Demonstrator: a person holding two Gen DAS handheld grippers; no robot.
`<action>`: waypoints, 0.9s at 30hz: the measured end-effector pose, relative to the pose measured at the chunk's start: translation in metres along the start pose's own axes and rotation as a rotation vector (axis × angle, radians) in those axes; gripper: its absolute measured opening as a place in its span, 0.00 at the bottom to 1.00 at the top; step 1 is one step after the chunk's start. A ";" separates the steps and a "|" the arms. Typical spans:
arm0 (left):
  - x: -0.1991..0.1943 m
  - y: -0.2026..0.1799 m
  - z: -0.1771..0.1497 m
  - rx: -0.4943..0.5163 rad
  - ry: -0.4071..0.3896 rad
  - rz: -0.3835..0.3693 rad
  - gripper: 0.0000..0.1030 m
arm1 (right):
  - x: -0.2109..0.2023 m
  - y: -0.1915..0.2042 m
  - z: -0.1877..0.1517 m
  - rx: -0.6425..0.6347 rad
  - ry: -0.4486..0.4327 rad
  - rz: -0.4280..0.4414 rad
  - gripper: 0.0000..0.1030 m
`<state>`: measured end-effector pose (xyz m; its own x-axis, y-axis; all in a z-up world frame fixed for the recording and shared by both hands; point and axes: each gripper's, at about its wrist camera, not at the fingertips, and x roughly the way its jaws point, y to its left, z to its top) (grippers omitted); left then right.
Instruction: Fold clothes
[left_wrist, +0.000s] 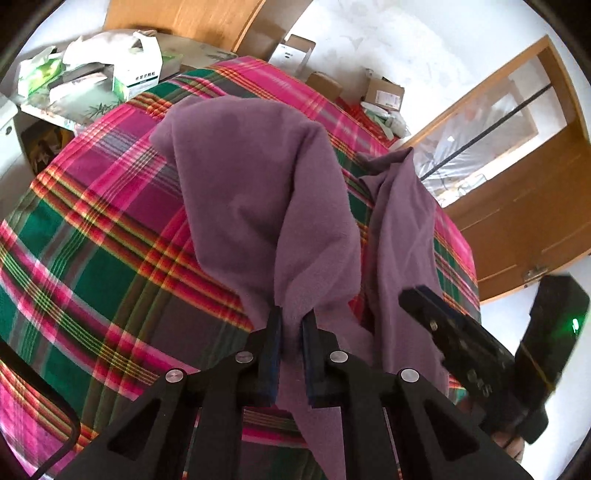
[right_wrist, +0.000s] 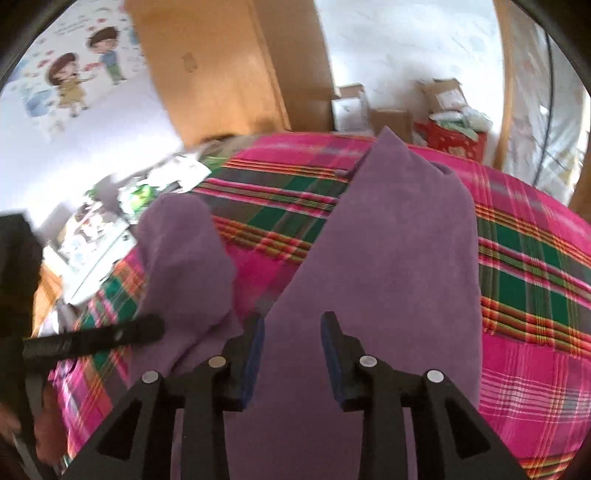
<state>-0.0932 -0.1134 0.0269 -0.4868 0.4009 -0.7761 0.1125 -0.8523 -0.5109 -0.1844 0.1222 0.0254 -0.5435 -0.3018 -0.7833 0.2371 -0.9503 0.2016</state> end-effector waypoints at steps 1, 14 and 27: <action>0.001 0.000 0.000 0.000 0.000 -0.001 0.10 | 0.005 0.000 0.003 0.011 0.006 -0.016 0.32; -0.001 0.001 -0.009 -0.022 0.006 -0.014 0.10 | 0.040 0.005 0.019 0.038 0.115 -0.147 0.07; -0.015 0.005 -0.015 -0.071 -0.018 -0.026 0.10 | -0.062 -0.041 0.009 0.147 -0.106 -0.167 0.02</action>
<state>-0.0724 -0.1188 0.0302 -0.5058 0.4156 -0.7559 0.1609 -0.8155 -0.5560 -0.1679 0.1788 0.0707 -0.6487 -0.1382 -0.7484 0.0208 -0.9862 0.1641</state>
